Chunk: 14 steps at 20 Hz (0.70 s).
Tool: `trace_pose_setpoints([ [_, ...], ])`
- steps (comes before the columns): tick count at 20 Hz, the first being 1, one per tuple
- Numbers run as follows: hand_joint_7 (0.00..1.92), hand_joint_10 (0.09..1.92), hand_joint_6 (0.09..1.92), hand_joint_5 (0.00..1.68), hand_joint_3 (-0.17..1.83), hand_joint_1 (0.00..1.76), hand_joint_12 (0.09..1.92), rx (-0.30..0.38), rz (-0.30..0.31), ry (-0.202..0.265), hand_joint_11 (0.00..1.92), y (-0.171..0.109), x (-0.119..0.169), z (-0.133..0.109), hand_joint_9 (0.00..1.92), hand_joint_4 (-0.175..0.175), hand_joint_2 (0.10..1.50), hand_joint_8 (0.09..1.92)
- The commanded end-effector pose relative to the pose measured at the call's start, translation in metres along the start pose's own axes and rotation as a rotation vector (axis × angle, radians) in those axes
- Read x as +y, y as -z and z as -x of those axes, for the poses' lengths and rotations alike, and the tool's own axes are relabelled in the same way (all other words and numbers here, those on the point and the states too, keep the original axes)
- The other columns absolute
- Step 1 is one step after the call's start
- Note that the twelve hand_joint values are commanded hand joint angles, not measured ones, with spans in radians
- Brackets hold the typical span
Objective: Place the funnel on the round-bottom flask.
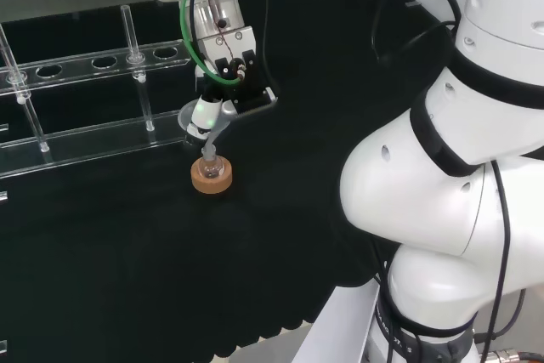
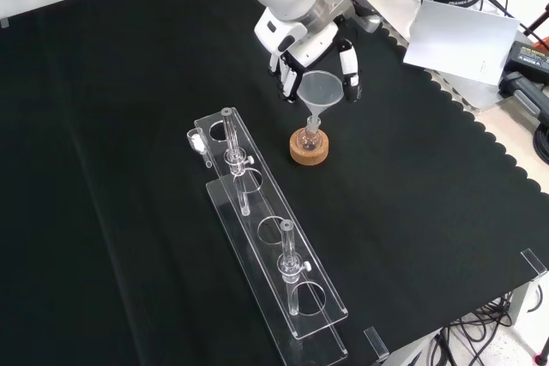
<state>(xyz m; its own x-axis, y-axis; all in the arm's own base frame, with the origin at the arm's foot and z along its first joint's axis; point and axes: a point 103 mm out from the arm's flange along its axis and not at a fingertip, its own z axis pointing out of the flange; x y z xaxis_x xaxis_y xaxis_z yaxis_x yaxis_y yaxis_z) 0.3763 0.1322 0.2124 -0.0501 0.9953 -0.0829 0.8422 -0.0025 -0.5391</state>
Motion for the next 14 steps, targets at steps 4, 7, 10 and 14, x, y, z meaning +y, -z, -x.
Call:
trace_pose_setpoints([
  [4, 0.83, 0.4, 0.82, 0.91, -0.02, 0.86, 1.18, 0.005, -0.019, 0.001, 0.68, -0.0043, 0.0052, -0.001, 1.01, 0.011, 1.1, 0.7],
  [7, 0.81, 0.4, 0.78, 0.91, -0.02, 0.85, 1.18, 0.005, -0.019, -0.001, 0.68, -0.0047, 0.006, -0.001, 1.0, -0.008, 1.1, 0.7],
  [10, 0.73, 0.41, 0.78, 0.86, -0.04, 0.84, 1.19, 0.005, -0.013, -0.002, 0.66, -0.0042, 0.0077, -0.001, 0.97, -0.016, 1.1, 0.71],
  [14, 0.64, 0.45, 0.79, 0.78, -0.11, 0.83, 1.2, 0.004, 0.006, 0.002, 0.65, -0.0036, 0.0108, -0.0022, 0.9, -0.025, 1.14, 0.74],
])
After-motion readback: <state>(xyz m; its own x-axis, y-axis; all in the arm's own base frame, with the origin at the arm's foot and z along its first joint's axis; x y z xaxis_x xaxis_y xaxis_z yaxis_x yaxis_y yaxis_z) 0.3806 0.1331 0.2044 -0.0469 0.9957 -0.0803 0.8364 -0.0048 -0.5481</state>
